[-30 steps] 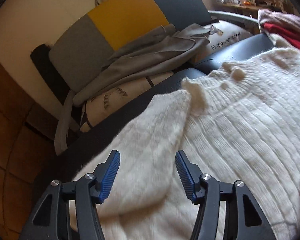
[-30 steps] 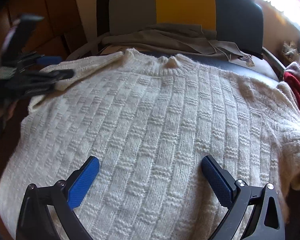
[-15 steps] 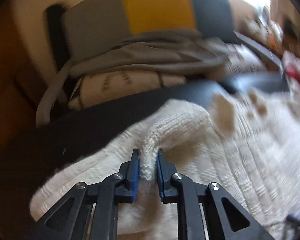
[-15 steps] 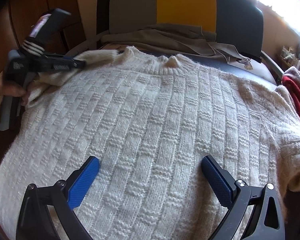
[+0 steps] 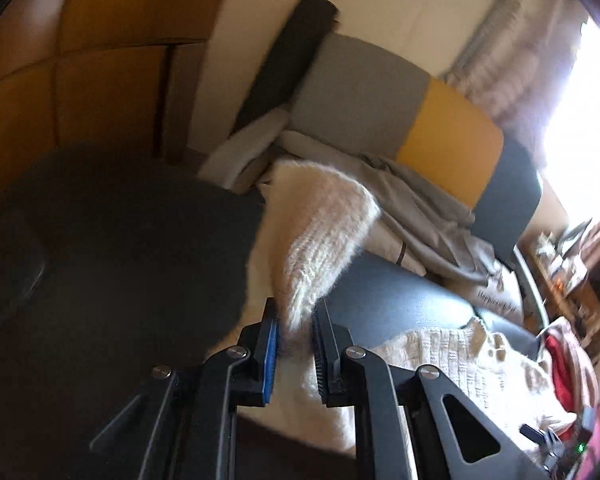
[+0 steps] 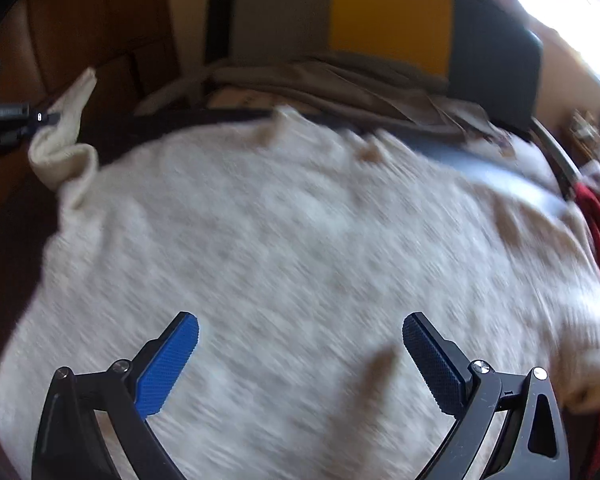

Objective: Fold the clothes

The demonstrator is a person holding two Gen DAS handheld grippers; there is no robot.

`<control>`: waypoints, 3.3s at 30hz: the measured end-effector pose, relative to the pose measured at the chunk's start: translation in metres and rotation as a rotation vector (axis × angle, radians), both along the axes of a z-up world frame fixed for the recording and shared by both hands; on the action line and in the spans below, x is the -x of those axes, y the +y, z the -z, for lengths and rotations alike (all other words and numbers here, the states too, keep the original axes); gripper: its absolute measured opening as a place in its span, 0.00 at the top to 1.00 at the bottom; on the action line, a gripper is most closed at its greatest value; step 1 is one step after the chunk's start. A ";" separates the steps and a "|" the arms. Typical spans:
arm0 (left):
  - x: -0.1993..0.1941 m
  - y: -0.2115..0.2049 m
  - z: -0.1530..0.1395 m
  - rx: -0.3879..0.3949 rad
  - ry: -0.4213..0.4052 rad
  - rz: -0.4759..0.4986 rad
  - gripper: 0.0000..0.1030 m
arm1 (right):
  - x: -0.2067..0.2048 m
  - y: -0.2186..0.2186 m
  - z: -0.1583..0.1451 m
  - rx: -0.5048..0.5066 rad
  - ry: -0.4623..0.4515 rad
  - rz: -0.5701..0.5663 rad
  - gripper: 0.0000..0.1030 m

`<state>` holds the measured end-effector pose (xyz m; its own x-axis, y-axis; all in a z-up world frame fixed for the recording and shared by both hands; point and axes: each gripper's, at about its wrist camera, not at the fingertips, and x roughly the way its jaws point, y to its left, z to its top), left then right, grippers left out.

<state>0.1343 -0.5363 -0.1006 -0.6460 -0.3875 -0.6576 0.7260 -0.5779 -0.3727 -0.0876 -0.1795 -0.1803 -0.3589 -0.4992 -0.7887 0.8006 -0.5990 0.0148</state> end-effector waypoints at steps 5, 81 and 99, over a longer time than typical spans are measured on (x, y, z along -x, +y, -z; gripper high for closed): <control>-0.059 0.006 0.016 -0.069 0.066 -0.071 0.86 | -0.011 -0.067 -0.004 0.000 -0.021 -0.086 0.00; -0.062 0.064 0.026 0.205 -0.256 -0.045 0.66 | -0.015 -0.115 -0.010 0.031 0.057 -0.107 0.00; 0.202 0.368 0.041 0.209 -0.285 0.739 0.63 | 0.101 0.320 -0.021 0.706 -0.524 0.543 0.00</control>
<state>-0.0674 -0.1684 -0.1413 -0.6012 -0.0596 -0.7969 0.1808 -0.9815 -0.0630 -0.1887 0.1409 -0.1594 -0.3696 -0.7823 -0.5013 0.2168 -0.5973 0.7722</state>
